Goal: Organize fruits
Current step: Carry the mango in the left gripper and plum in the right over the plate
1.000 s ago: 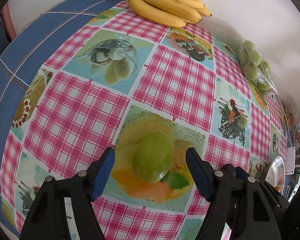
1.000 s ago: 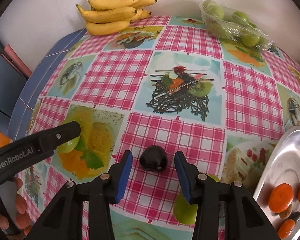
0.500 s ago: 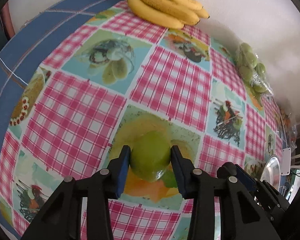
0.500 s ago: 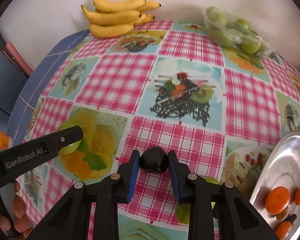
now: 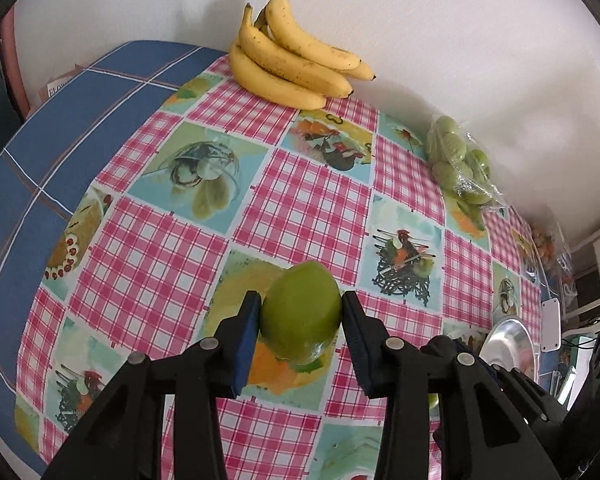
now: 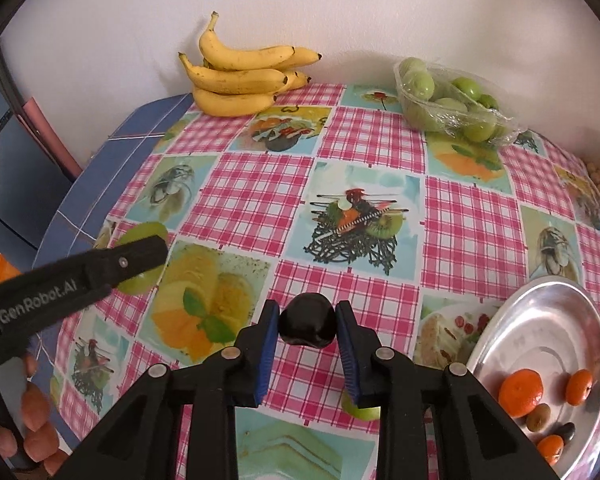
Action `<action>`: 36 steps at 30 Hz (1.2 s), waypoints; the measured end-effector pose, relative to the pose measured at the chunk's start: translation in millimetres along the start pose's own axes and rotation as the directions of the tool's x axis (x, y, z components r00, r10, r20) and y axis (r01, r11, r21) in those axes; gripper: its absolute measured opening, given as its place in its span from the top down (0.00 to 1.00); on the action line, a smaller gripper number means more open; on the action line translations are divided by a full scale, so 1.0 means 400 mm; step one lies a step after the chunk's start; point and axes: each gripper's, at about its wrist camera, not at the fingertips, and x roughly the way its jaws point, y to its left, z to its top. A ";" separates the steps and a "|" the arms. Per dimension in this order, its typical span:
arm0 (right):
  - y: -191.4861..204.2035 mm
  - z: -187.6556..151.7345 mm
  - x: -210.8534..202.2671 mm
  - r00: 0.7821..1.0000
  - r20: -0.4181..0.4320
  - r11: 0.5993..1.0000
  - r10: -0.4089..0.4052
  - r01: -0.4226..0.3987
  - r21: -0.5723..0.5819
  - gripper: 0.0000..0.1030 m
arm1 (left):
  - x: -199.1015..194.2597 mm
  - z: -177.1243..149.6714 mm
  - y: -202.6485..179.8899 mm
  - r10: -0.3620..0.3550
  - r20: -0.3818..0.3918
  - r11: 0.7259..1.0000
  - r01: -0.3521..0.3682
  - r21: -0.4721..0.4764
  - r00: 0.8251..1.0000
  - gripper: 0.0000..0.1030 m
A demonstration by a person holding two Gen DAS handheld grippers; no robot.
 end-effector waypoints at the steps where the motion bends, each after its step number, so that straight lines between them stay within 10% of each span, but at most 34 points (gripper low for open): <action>1: -0.005 -0.003 -0.003 1.000 -0.001 1.000 0.001 -0.001 0.007 0.70 | -0.003 -0.002 -0.004 0.003 0.002 1.000 -0.003 0.004 1.000 0.59; 22: -0.233 -0.035 -0.079 0.999 0.011 0.983 -0.032 0.030 0.180 0.70 | 0.012 -0.068 -0.149 0.003 -0.031 0.994 0.001 0.112 1.000 0.59; 36: -0.461 -0.098 -0.147 0.991 0.001 0.930 -0.132 0.123 0.347 0.70 | 0.038 -0.204 -0.427 -0.060 -0.110 0.927 0.097 0.362 0.992 0.59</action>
